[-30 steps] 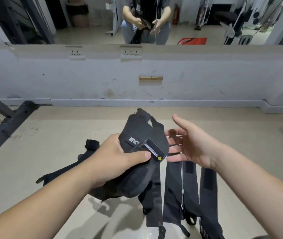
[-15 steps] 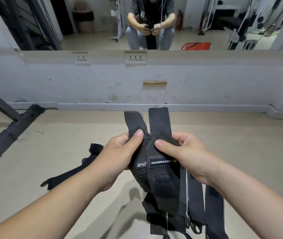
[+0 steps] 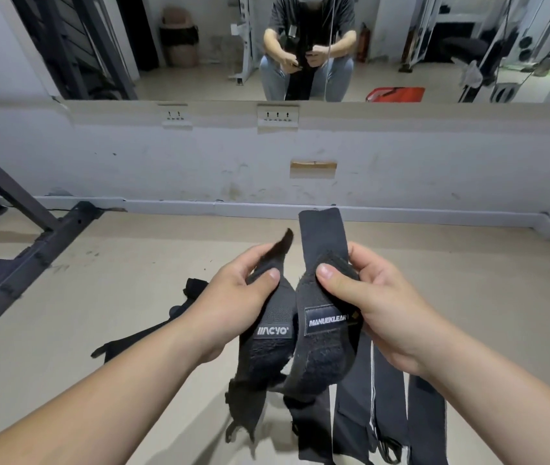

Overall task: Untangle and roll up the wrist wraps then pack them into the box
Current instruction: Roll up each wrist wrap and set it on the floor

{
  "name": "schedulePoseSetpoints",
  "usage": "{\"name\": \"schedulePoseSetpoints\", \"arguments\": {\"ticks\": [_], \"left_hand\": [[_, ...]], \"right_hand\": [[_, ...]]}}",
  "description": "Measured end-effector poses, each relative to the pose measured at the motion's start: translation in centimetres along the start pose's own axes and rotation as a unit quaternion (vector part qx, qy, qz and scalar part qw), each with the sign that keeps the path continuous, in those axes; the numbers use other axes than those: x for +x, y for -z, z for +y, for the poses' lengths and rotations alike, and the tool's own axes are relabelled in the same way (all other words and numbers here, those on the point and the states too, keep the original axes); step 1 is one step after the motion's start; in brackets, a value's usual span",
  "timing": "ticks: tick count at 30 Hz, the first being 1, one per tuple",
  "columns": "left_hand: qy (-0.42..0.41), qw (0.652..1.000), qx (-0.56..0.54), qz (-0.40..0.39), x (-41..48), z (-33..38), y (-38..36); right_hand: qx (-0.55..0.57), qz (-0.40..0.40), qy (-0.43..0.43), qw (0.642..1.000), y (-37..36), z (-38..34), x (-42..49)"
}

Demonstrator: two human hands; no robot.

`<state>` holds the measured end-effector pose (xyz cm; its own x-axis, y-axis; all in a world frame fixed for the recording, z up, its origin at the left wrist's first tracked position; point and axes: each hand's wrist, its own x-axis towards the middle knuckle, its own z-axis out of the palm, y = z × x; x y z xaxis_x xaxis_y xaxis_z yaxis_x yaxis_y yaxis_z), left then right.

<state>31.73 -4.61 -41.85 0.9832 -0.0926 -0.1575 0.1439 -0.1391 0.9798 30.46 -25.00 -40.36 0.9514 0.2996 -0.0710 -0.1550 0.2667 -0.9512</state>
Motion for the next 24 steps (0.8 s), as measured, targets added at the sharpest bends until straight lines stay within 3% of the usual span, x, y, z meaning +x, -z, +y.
{"name": "schedulePoseSetpoints", "arguments": {"ticks": [10, 16, 24], "left_hand": [[0.031, 0.994, -0.105, 0.010, -0.2, 0.1, -1.5], [-0.002, 0.998, -0.060, -0.022, 0.2, 0.2, -0.6], [0.024, 0.996, -0.059, -0.066, -0.8, 0.9, -1.9]], "right_hand": [[0.023, 0.092, -0.068, 0.993, -1.0, 0.3, -0.1], [0.015, 0.085, -0.107, 0.991, -0.9, -1.0, -0.6], [0.014, 0.102, -0.075, 0.992, -1.8, 0.2, -0.4]]}}
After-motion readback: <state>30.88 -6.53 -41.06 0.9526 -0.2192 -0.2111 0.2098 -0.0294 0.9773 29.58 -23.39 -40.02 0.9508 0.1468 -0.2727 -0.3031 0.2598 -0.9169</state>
